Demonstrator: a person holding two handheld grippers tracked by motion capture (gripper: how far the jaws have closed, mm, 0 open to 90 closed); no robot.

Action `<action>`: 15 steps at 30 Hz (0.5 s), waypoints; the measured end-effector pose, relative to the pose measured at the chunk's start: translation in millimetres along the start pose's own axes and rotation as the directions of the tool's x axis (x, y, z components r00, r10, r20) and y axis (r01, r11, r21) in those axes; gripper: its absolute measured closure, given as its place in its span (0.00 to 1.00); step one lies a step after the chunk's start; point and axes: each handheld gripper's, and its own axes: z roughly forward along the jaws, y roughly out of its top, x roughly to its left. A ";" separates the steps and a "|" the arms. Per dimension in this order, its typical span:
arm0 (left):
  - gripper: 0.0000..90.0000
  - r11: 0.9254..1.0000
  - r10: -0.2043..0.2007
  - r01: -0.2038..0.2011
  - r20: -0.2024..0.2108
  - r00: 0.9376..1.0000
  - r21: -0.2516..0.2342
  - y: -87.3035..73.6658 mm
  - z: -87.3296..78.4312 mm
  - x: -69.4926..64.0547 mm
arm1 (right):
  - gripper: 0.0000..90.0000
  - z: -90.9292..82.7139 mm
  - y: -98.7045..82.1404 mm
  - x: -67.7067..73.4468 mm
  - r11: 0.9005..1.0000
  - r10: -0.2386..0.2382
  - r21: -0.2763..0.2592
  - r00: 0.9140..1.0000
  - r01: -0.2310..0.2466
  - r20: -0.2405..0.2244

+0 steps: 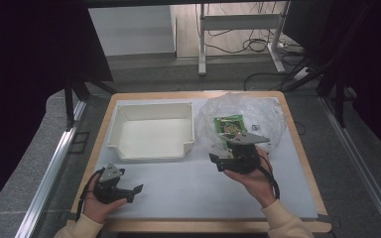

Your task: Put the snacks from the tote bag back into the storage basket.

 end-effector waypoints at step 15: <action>0.09 1.000 -0.004 0.004 -0.002 1.000 -0.005 0.0 -0.2 0.2 | 0.25 2.4 17.2 -10.8 1.000 -0.009 -0.006 1.000 0.009 0.019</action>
